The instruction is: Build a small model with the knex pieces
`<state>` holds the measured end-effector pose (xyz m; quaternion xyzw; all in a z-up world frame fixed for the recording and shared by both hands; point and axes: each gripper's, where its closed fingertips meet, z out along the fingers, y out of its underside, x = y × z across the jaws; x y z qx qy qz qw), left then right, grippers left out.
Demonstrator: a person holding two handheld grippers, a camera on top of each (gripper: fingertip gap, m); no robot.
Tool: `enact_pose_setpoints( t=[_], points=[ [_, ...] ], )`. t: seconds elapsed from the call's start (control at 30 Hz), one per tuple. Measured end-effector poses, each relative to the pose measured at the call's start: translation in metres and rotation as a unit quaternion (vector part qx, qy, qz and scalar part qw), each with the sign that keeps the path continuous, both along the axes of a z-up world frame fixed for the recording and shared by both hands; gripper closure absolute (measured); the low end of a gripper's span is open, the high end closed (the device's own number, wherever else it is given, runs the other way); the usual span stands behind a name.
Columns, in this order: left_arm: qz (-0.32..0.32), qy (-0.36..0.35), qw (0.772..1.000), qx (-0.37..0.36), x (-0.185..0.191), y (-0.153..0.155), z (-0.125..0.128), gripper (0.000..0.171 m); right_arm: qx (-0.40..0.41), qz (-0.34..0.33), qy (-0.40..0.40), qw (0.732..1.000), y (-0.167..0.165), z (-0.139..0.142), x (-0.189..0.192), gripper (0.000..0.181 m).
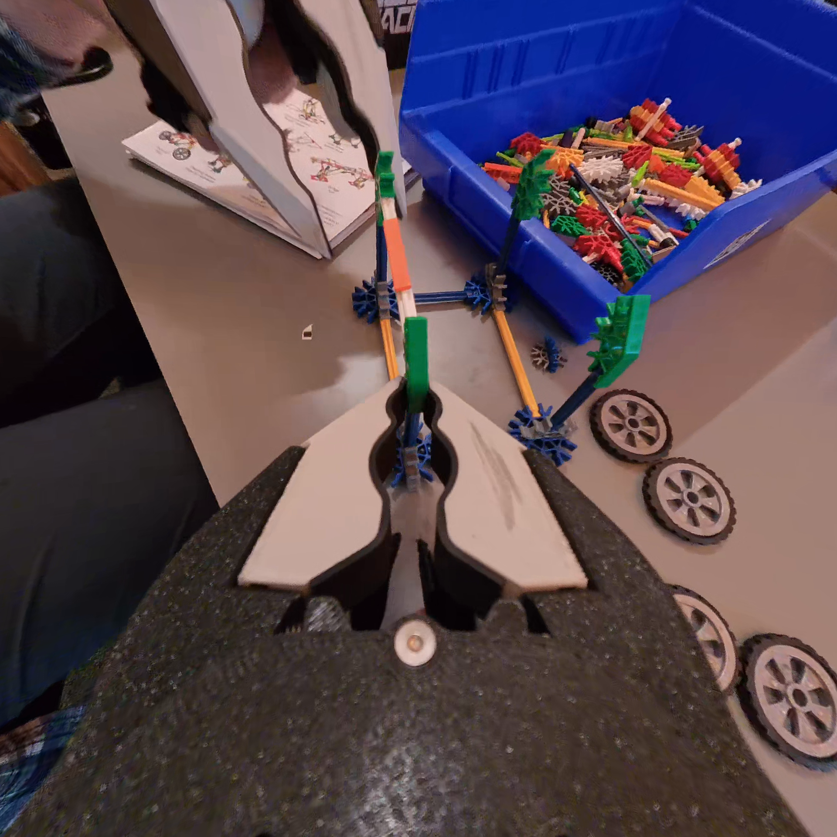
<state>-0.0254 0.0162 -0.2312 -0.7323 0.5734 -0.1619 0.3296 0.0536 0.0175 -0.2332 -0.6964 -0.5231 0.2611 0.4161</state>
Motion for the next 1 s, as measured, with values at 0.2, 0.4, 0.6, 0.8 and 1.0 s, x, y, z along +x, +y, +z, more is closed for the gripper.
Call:
enact_pose_setpoints(
  t=[0.2, 0.4, 0.6, 0.8, 1.0],
  points=[
    [0.019, -0.033, 0.999, 0.034, 0.009, 0.012, 0.013, 0.16, 0.018, -0.012, 0.018, 1.0, -0.004, 0.015, 0.003, 0.177],
    [0.005, -0.023, 0.998, 0.057, 0.015, 0.014, 0.026, 0.158, 0.025, -0.052, 0.037, 0.998, -0.022, 0.037, 0.003, 0.177],
    [-0.021, -0.008, 0.999, 0.036, 0.014, 0.009, 0.016, 0.157, 0.021, -0.114, 0.055, 0.992, -0.044, 0.031, -0.01, 0.176],
    [-0.03, 0.008, 0.999, 0.043, 0.022, 0.02, 0.011, 0.156, 0.058, -0.18, 0.059, 0.98, -0.059, 0.027, -0.028, 0.172],
    [-0.01, 0.005, 0.999, 0.046, 0.026, 0.031, 0.001, 0.155, 0.027, -0.194, 0.06, 0.979, -0.06, 0.006, -0.049, 0.15]
  ],
)
